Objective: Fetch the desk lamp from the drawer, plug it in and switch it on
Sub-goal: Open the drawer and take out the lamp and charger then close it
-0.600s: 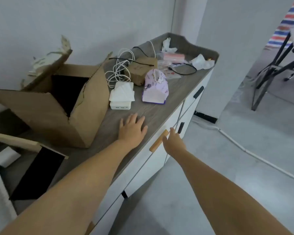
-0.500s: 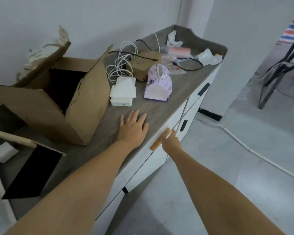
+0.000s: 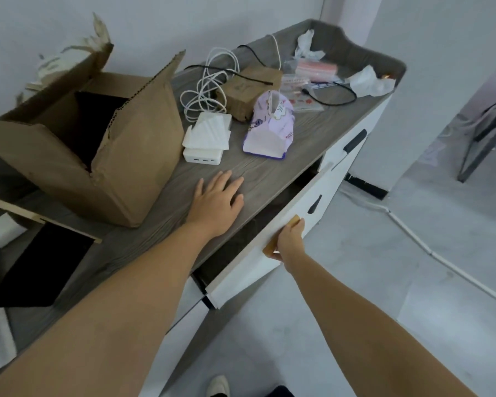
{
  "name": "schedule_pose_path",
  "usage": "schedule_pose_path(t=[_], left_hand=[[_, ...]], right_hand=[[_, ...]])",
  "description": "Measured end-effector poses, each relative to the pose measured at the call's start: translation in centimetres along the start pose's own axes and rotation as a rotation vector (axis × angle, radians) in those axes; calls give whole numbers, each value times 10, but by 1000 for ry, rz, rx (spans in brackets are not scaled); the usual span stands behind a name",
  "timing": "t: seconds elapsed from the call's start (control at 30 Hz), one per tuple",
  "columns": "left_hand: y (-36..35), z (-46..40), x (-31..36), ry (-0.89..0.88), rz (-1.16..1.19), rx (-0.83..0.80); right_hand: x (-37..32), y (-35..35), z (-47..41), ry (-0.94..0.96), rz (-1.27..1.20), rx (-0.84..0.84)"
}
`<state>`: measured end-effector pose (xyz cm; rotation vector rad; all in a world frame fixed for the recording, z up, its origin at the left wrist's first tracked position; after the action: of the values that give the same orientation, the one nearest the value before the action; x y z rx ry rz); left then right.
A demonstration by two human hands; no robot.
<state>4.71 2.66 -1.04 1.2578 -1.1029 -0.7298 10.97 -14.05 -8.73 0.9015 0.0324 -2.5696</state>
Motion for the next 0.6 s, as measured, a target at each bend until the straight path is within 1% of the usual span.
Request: schedule_pose_path(t=[0.1, 0.23, 0.37, 0.47, 0.53, 0.6], left_hand=[[-1, 0, -1, 5, 1, -4], [-1, 1, 0, 0, -12, -15], [0, 2, 1, 1, -21, -25], [0, 2, 3, -5, -23, -21], [1, 1, 3, -11, -27, -17], [2, 1, 4, -17, -26, -11]], right_hand=[[18, 31, 2, 61, 75, 48], [39, 68, 5, 69, 62, 107], [57, 90, 2, 72, 42, 148], [72, 97, -9, 44, 0, 128], [77, 97, -5, 66, -67, 119], [77, 99, -3, 108, -80, 110]])
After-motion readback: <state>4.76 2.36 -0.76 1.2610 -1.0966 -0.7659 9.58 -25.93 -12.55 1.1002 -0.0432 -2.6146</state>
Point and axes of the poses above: each hand's wrist, its own z-axis away from the middle knuckle, its own y-axis out of the back of the hand, x = y × z, the point moved 5 cm from there along -z, towards the middle knuckle, and after that the axes turned 5 degrees about -y, right-handed, at the moved point
